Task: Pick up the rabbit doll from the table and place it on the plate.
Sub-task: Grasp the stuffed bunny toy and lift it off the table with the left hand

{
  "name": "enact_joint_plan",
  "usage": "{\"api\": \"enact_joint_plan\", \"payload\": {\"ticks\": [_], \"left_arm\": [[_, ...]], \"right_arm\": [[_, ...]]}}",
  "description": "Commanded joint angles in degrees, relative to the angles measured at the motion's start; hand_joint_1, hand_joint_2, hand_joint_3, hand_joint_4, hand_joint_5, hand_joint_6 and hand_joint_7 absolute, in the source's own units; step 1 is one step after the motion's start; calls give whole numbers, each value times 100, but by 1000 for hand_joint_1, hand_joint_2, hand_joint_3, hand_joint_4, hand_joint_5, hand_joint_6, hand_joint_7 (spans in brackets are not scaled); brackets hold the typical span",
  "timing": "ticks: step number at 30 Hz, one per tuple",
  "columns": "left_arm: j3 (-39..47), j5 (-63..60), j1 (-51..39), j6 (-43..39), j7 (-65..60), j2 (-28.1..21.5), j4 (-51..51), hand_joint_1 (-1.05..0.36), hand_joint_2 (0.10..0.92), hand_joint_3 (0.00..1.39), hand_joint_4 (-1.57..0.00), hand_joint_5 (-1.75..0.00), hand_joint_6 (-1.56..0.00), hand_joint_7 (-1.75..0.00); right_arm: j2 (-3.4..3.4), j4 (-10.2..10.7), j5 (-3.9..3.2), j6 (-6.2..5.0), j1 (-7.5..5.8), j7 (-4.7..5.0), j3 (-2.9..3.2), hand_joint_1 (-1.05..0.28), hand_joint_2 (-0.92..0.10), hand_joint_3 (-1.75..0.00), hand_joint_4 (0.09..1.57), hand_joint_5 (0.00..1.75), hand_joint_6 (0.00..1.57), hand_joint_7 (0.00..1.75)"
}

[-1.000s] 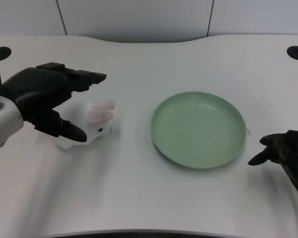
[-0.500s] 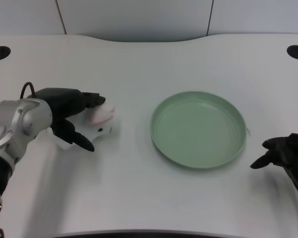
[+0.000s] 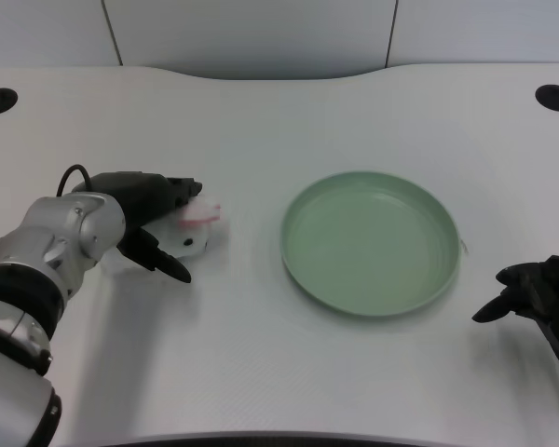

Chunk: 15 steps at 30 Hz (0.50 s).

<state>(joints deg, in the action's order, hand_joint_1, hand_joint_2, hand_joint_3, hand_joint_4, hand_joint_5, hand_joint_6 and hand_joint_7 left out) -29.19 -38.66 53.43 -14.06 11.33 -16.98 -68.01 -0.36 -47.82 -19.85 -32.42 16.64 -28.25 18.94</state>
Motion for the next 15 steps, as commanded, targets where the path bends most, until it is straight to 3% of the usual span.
{"api": "enact_joint_plan", "payload": {"ticks": [1, 4, 15], "left_arm": [[54, 86, 97, 57, 58, -101, -198, -649, 915, 6, -29, -140, -99, -15], [53, 137, 151, 67, 142, -131, -268, -628, 868, 0, -44, -144, -125, -26], [-263, -131, 157, 307, -82, -42, -446, -490, 757, 0, -157, -145, -217, -37]], "right_arm": [[-21, 186, -84, 128, -136, 34, -2, -1048, -850, 0, 1315, 797, 1572, 329], [-38, 264, -44, 146, -187, 63, -32, -1048, -861, -6, 1316, 801, 1572, 324], [-6, 366, -111, 151, -239, 55, -17, -1048, -859, -2, 1309, 809, 1572, 296]]}}
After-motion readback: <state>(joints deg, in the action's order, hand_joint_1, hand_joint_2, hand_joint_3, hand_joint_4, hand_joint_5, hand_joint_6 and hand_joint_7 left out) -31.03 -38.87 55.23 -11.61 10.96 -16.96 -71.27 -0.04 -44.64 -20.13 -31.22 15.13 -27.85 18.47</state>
